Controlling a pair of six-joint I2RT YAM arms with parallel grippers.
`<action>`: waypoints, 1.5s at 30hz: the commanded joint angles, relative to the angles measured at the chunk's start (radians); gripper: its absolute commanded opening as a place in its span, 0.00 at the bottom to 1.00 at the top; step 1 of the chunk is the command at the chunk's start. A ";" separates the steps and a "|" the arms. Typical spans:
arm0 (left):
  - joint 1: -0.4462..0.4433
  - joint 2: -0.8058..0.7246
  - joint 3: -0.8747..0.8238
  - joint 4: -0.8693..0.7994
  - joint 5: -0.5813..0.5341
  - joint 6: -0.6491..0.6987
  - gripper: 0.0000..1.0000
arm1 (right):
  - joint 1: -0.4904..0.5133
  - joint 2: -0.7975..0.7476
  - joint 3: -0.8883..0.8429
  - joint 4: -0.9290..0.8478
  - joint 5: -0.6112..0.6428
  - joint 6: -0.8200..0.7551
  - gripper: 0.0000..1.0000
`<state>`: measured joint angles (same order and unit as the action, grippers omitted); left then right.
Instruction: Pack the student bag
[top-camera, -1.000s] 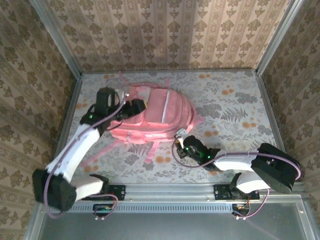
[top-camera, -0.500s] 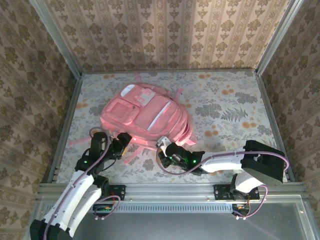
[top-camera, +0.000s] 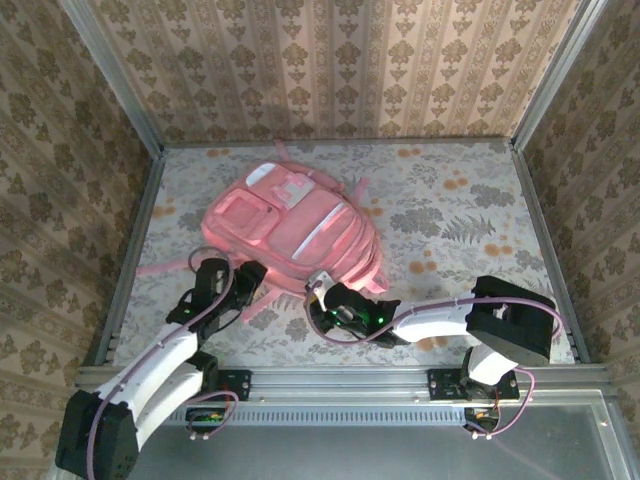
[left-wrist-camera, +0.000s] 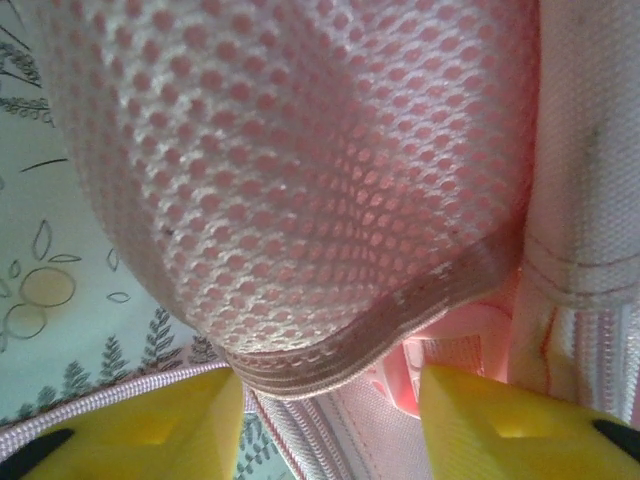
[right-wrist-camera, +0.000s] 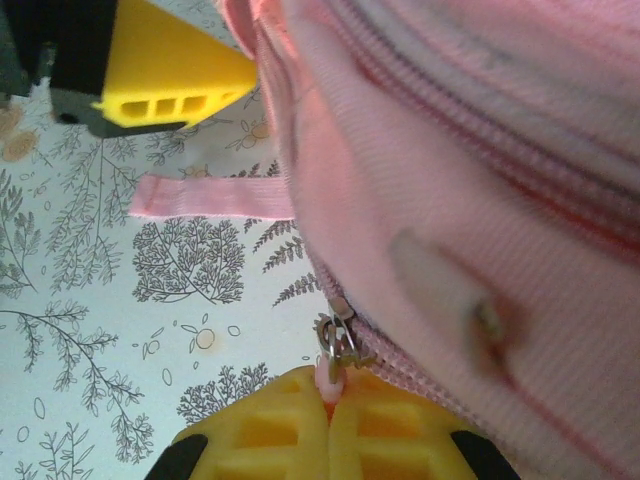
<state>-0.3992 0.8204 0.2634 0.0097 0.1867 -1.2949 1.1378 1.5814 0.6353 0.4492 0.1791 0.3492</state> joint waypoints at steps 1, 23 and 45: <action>-0.006 0.056 0.036 0.068 -0.043 0.055 0.43 | 0.004 -0.004 0.046 0.071 -0.038 0.005 0.00; 0.156 0.022 0.188 -0.222 0.047 0.229 0.46 | -0.084 -0.124 -0.006 -0.106 0.015 -0.003 0.00; -0.183 0.117 0.249 -0.082 -0.092 0.091 0.44 | -0.039 0.017 0.110 -0.079 -0.053 0.042 0.00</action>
<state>-0.5766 0.9176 0.4622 -0.1204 0.1223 -1.2144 1.0855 1.5944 0.7101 0.3313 0.1413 0.3939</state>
